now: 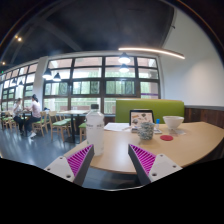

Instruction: Pour water

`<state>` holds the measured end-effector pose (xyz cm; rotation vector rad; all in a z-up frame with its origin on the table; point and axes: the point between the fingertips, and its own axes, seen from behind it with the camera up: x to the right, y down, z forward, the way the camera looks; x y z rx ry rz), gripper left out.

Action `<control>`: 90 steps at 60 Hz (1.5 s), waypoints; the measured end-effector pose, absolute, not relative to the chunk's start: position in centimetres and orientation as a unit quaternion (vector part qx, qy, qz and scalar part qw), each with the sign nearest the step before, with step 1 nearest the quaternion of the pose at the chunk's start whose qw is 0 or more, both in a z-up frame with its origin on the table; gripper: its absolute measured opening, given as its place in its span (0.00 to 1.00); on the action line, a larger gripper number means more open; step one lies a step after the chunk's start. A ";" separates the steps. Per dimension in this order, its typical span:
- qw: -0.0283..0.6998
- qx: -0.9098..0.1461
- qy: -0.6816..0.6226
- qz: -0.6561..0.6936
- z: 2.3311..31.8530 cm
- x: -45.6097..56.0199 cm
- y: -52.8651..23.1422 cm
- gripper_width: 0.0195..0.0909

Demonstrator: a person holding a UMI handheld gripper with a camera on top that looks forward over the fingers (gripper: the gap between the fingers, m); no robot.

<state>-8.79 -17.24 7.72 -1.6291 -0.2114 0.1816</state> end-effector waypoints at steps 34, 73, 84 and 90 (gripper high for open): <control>0.694 -0.717 -0.060 0.032 9.3 -18.9 -2.0 0.48; 0.680 -0.697 0.050 0.223 17.3 -14.7 8.6 0.33; 0.538 -0.581 0.354 0.497 18.6 -8.3 12.0 0.34; 0.418 -0.482 0.458 0.618 16.3 -6.6 15.3 0.34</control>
